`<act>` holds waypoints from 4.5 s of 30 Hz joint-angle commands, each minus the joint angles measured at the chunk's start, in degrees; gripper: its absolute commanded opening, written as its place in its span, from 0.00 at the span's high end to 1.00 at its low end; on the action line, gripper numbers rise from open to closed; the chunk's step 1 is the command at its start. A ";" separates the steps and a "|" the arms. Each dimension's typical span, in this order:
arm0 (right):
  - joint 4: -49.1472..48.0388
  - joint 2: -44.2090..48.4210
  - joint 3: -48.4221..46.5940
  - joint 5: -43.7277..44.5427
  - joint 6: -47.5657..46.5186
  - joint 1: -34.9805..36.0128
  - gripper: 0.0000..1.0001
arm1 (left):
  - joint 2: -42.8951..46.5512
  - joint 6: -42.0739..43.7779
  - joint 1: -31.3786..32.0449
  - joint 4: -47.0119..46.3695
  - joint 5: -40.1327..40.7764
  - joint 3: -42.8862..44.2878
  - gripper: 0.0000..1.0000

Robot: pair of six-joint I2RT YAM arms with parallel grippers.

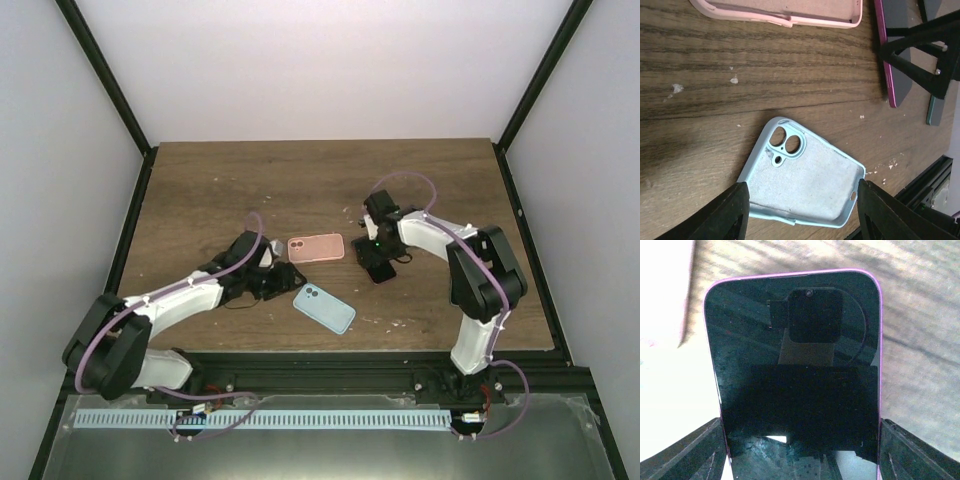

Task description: Put the phone into the phone case

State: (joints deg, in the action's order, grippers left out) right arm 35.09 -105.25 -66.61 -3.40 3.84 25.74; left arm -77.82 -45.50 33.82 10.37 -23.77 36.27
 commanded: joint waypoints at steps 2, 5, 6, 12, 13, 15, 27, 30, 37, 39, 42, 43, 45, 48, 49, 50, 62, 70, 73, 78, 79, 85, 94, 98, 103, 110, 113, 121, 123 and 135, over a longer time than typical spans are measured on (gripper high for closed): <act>2.71 7.97 1.54 -2.11 3.15 3.61 0.29 | 3.83 0.41 -0.99 0.89 -0.82 -3.73 0.37; 3.05 11.64 3.63 -2.43 3.85 6.78 0.30 | 6.57 -0.56 -2.88 -0.31 -3.05 -6.03 0.35; 3.05 12.67 4.20 -2.71 3.97 7.98 0.30 | 7.36 -0.57 -3.45 -0.31 -3.45 -6.43 0.34; 0.80 17.34 7.44 -4.49 3.70 17.59 0.30 | 9.38 -0.47 -6.53 0.42 -6.75 -6.67 0.26; 0.44 17.70 7.72 -4.26 3.85 18.92 0.30 | 9.55 -0.72 -7.09 0.23 -7.41 -6.90 0.25; -0.53 18.26 8.33 -4.16 3.98 21.17 0.30 | 10.06 -1.23 -8.03 -0.25 -8.59 -7.29 0.23; -7.17 14.57 10.67 -5.12 2.35 27.61 0.30 | 10.60 -2.55 -9.04 -2.18 -10.90 -9.88 0.25; -7.38 12.88 10.17 -4.29 1.29 27.66 0.30 | 10.33 -2.93 -9.04 -2.95 -11.21 -10.59 0.29; -8.46 10.95 10.54 -4.47 -0.96 27.96 0.30 | 9.44 -2.56 -9.08 -3.86 -11.16 -11.05 0.33; -8.51 10.46 10.45 -4.32 -1.51 28.05 0.30 | 8.62 -2.65 -9.06 -4.41 -11.50 -11.19 0.34; -9.18 10.08 10.74 -4.16 -2.42 28.24 0.30 | 7.35 -2.83 -9.04 -5.44 -12.27 -11.43 0.35; -9.35 10.00 10.86 -4.10 -2.59 28.27 0.30 | 7.15 -2.84 -9.04 -5.76 -12.46 -11.48 0.35; -9.40 9.75 10.78 -3.75 -2.78 28.31 0.30 | 6.75 -3.05 -9.04 -6.12 -12.68 -11.63 0.37; -8.85 9.45 10.10 -3.22 -2.80 28.32 0.30 | 6.55 -3.22 -9.04 -6.54 -12.79 -11.72 0.37; -8.67 9.52 9.83 -3.33 -2.62 28.33 0.30 | 6.54 -3.22 -9.04 -6.62 -12.79 -11.77 0.38; -8.73 9.72 9.57 -3.47 -2.51 28.35 0.30 | 6.59 -3.24 -9.04 -6.64 -12.73 -11.75 0.38; -11.25 10.28 9.51 -3.97 -2.86 28.90 0.30 | 6.06 -3.31 -9.04 -6.77 -12.96 -11.59 0.38; -12.97 11.06 10.72 -4.15 -3.72 29.11 0.30 | 5.70 -3.63 -9.04 -7.38 -13.31 -11.86 0.38; -14.68 11.06 12.28 -4.00 -3.80 29.19 0.30 | 5.75 -3.56 -9.04 -7.47 -13.32 -11.88 0.38; -14.69 10.33 11.66 -3.21 -3.10 29.40 0.30 | 4.86 -3.38 -9.04 -7.95 -13.72 -11.88 0.40; -14.27 10.40 11.33 -3.05 -3.02 29.52 0.30 | 4.67 -3.39 -9.04 -7.99 -13.94 -11.96 0.40; -13.72 11.85 9.90 -2.66 -3.17 29.81 0.30 | 5.20 -3.76 -9.04 -8.00 -13.91 -11.85 0.41; -15.65 12.23 10.62 -4.78 -2.27 29.88 0.30 | 5.58 -3.77 -9.04 -7.56 -14.02 -11.68 0.40; -16.15 12.22 10.97 -5.06 -2.27 29.98 0.30 | 5.62 -3.69 -9.04 -7.64 -14.02 -11.75 0.41; -14.66 12.75 8.88 -4.45 -2.37 30.40 0.31 | 5.75 -3.82 -9.04 -7.65 -14.06 -11.74 0.41; -17.63 13.49 11.94 -4.93 -2.64 30.41 0.31 | 6.75 -3.90 -9.04 -6.73 -13.91 -11.61 0.41; -18.48 12.74 12.95 -5.37 -2.60 30.49 0.31 | 6.89 -3.83 -9.04 -6.64 -13.84 -11.60 0.41; -19.14 12.36 15.24 -3.75 -2.73 30.48 0.31 | 6.55 -3.24 -9.04 -6.33 -14.29 -11.15 0.41; -19.18 12.35 15.81 -3.00 -2.78 30.47 0.31 | 6.33 -2.91 -9.04 -6.45 -14.29 -11.15 0.41; -18.75 12.80 16.02 -0.08 -2.57 30.46 0.16 | 5.04 -2.52 -8.97 -8.48 -15.44 -12.00 0.46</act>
State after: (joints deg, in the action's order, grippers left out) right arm 17.50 -93.36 -50.39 -5.76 1.10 55.70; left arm -72.71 -48.86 25.04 3.27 -38.30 24.95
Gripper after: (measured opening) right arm 0.818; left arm 0.544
